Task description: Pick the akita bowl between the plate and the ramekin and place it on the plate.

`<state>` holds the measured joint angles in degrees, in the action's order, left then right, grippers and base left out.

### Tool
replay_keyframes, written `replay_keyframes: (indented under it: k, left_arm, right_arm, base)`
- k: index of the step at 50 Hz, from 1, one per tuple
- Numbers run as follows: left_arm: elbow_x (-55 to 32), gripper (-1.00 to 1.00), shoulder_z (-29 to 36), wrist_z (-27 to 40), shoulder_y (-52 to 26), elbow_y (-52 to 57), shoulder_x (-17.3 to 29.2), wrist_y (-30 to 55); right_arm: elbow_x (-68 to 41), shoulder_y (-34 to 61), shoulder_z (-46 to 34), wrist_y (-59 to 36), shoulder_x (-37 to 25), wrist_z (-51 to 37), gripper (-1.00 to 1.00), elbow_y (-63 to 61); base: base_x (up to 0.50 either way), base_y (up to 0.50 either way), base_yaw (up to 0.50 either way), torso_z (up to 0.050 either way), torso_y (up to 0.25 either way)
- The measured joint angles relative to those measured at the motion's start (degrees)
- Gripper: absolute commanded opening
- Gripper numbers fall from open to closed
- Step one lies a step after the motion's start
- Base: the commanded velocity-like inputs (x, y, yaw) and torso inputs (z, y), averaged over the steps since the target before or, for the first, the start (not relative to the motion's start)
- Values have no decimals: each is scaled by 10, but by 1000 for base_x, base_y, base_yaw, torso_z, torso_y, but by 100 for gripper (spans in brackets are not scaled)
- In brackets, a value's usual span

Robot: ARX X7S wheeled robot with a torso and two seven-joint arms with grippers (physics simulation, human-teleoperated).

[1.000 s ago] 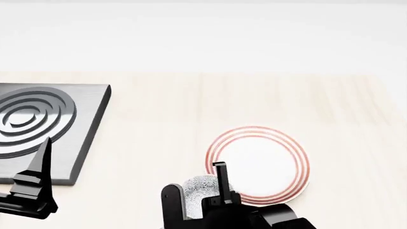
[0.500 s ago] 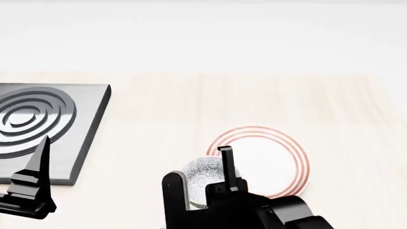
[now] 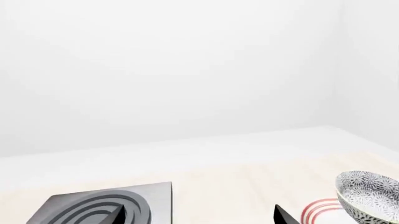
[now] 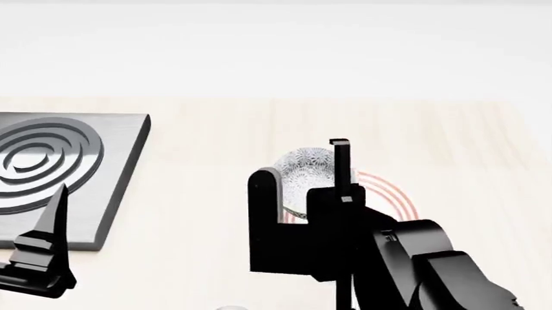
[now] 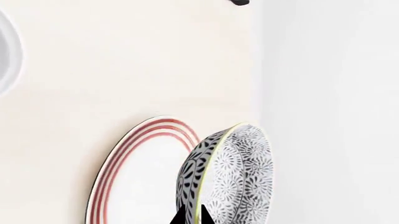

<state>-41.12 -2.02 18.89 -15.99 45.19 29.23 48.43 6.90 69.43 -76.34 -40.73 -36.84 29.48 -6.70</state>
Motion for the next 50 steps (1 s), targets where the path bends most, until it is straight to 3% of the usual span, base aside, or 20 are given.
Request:
replay_keyframes:
  k: [50]
  left_arm:
    - [-8,100,2,3,4,-4,7,-11]
  right_arm:
    - [11,-11,3,164,153,-117,-100,423]
  base:
    - [0,0,0,0,0]
